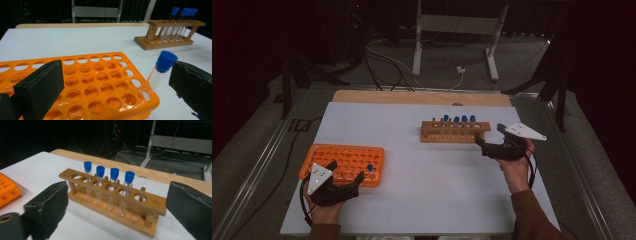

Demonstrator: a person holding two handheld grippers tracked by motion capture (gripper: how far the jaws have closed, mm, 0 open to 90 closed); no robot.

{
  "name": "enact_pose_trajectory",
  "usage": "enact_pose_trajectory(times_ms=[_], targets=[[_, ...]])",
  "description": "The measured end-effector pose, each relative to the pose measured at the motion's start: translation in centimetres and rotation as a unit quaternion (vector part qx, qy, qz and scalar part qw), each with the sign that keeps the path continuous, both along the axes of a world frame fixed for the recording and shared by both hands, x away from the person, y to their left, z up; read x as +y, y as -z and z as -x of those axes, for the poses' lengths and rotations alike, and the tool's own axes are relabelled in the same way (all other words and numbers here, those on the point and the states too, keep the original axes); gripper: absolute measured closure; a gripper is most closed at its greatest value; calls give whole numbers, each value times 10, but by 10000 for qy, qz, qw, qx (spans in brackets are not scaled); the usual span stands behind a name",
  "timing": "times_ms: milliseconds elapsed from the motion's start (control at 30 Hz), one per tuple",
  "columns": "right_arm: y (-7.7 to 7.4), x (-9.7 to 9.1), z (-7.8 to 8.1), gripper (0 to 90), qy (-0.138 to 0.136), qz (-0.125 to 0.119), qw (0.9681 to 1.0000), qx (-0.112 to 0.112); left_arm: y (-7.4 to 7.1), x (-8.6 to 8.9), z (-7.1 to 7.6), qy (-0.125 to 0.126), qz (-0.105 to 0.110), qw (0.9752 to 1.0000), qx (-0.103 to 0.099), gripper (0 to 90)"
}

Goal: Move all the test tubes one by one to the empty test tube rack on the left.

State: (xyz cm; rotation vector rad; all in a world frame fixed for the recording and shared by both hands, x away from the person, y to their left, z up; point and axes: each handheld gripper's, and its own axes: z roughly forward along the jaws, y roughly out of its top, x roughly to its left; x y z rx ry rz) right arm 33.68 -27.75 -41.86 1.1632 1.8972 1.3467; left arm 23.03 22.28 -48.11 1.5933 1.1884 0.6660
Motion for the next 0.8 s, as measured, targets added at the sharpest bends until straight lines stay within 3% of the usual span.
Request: enact_pose_trajectory(times_ms=[333, 533, 800], targets=[[13, 6, -45, 241, 293, -14, 9985, 467, 1, 0, 1, -68, 7, 10000, 16, 8], [22, 13, -63, 479, 301, -25, 9980, 559, 1, 1, 2, -71, 78, 9999, 16, 8], [30, 25, -82, 638, 519, 143, 9962, 689, 1, 2, 2, -43, 98, 9999, 13, 9]])
